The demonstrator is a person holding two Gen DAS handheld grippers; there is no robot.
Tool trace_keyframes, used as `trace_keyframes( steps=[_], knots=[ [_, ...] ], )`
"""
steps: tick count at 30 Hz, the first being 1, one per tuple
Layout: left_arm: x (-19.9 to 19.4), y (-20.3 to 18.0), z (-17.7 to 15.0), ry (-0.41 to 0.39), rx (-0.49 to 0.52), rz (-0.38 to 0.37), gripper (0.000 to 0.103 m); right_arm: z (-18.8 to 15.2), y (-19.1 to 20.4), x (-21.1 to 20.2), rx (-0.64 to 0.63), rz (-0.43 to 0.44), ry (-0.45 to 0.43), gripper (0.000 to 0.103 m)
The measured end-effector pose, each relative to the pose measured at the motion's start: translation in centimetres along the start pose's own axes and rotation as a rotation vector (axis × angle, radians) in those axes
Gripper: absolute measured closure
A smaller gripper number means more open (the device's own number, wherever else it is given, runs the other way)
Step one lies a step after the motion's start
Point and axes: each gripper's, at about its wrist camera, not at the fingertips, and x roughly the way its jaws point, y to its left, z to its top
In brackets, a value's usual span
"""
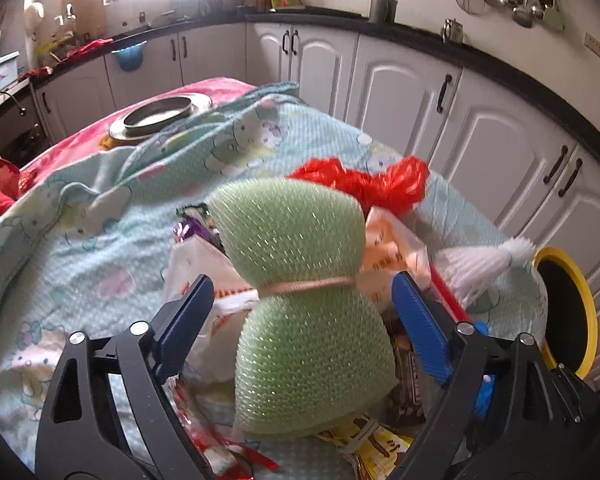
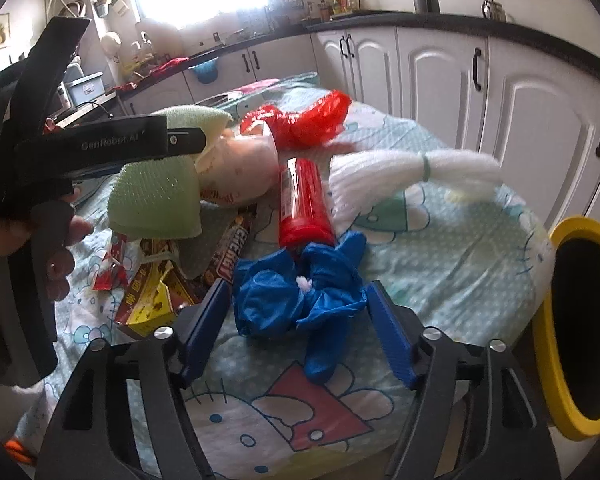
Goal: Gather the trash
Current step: 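Grasp the green mesh bag with the left tool while the right tool grasps the blue glove, then carry the green mesh bag and blue glove over the yellow bin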
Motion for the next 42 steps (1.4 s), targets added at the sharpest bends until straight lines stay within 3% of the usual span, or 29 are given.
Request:
trace_keyframes(
  steps=[7, 9, 18, 27, 42],
  knots=[
    [-0.5, 0.3, -0.6, 0.010, 0.005, 0.006, 0.036, -0.6, -0.3, 0.2, 0.011, 0.024, 0.020, 0.056],
    [-0.6, 0.6, -0.7, 0.018, 0.000, 0.002, 0.045, -0.7, -0.5, 0.1, 0.013, 0.030, 0.020, 0.060],
    [-1.8, 1.7, -1.2, 0.005, -0.046, -0.049, 0.058, -1.2, -1.1, -1.1, 0.031, 0.048, 0.014, 0.069],
    [-4.6, 3.1, -0.4, -0.062, -0.088, -0.090, 0.060, -0.9, -1.0, -2.5, 0.024, 0.073, -0.025, 0.084],
    [-7.5, -0.6, 1.3, -0.140, -0.039, -0.168, 0.060, 0.9, -2.8, -7.5, 0.043, 0.066, -0.177, 0.088]
  ],
)
